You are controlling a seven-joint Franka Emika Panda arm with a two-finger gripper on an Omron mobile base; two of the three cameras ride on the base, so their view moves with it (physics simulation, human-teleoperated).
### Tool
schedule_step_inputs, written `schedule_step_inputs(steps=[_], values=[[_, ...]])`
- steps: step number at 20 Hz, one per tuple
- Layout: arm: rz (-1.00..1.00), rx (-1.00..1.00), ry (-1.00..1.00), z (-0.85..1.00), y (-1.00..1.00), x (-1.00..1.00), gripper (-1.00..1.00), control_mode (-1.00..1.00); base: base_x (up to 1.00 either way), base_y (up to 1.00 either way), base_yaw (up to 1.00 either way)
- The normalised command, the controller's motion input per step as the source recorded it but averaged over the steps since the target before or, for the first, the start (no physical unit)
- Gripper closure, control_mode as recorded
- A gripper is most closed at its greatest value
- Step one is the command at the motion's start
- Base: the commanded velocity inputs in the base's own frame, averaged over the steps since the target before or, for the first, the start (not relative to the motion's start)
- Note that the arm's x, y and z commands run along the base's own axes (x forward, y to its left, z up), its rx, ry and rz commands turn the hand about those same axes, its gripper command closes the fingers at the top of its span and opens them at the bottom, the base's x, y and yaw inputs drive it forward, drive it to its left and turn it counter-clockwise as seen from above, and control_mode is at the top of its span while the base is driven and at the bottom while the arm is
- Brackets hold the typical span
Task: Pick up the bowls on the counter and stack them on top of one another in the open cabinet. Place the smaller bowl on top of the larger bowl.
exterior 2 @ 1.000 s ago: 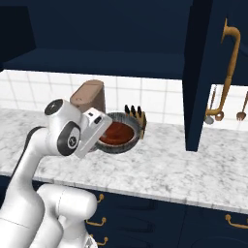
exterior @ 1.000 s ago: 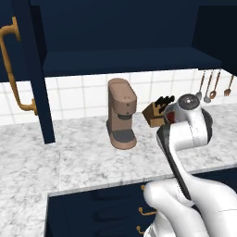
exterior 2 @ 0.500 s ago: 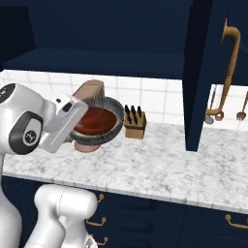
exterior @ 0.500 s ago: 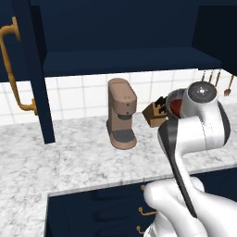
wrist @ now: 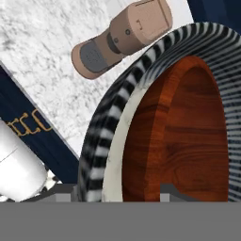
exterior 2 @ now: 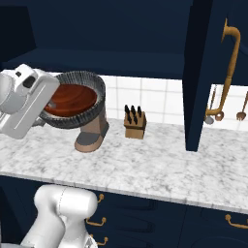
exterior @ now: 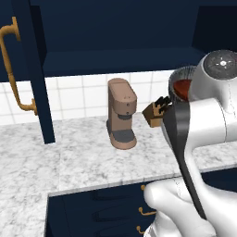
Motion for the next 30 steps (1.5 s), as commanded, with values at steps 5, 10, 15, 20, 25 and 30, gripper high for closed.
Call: schedule_step_inputs(steps=[5,10,15,20,25,30], values=[[0.0,0.0,0.0,1.0,0.29,0.65,1.0,-1.0,0.0,0.0,0.0],[0.0,0.0,0.11,0.12,0.15,1.0,1.0,-1.0,0.0,0.0,0.0],[0.0,-0.01,0.02,-0.07,0.02,1.0,1.0,-1.0,0.0,0.0,0.0],[0.01,-0.04,0.0,-0.11,0.0,1.0,1.0,-1.0,0.0,0.0,0.0],[0.06,-0.06,-0.04,-0.18,0.0,1.0,1.0,-1.0,0.0,0.0,0.0],[0.06,-0.04,-0.06,-0.03,-0.04,0.98,1.0,-1.0,0.0,0.0,0.0]])
